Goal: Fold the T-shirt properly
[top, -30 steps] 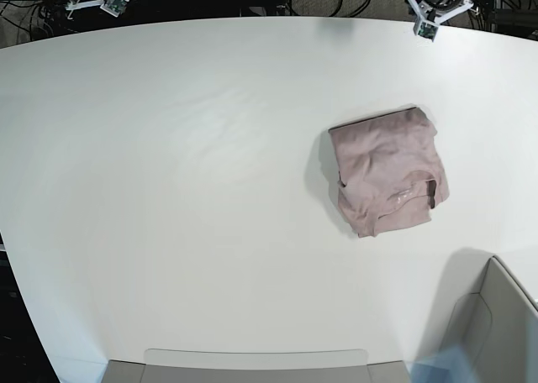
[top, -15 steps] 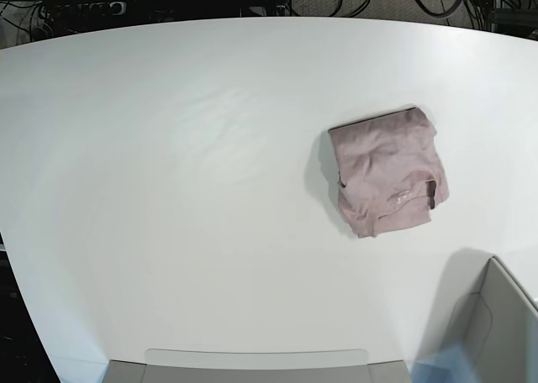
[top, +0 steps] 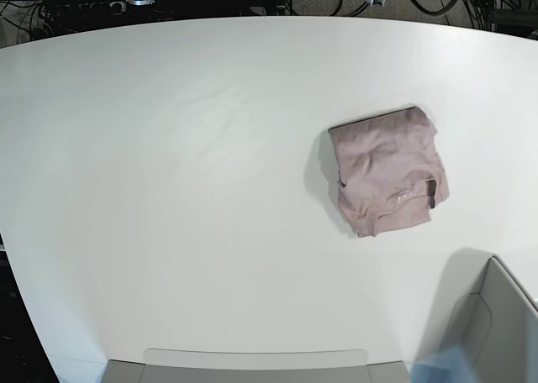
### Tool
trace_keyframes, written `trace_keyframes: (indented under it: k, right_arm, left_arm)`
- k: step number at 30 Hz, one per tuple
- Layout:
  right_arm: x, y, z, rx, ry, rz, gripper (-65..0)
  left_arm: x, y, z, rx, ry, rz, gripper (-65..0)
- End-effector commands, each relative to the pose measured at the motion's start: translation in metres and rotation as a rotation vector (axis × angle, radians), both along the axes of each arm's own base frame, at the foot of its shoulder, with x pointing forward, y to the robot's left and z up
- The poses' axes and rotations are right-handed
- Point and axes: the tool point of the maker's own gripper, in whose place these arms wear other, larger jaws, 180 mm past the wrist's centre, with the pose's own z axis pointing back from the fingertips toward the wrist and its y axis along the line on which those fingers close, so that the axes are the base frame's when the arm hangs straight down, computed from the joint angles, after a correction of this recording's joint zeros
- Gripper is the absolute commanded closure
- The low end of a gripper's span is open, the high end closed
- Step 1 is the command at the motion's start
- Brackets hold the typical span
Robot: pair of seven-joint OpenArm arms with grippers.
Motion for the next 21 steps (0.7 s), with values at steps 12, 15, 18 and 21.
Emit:
trace_keyframes:
  k: [12, 15, 18, 21]
  right_arm:
    - [-0.013, -0.01, -0.005, -0.024, 0.078, 0.165, 0.0]
    - [-0.019, -0.011, -0.004, -0.022, 0.092, 0.186, 0.0]
    - [-0.026, -0.015, -0.002, -0.024, 0.112, 0.222, 0.0]
    - [-0.031, -0.021, -0.004, -0.055, 0.132, 0.225, 0.0]
  left_arm:
    - [0.008, -0.033, -0.008, -0.062, 0.017, 0.046, 0.0]
    - [0.016, -0.049, -0.009, -0.088, 0.008, 0.053, 0.0]
    - [0.017, -0.062, -0.009, -0.107, 0.007, 0.059, 0.0]
    - [0.028, -0.063, -0.01, -0.109, -0.011, 0.063, 0.0]
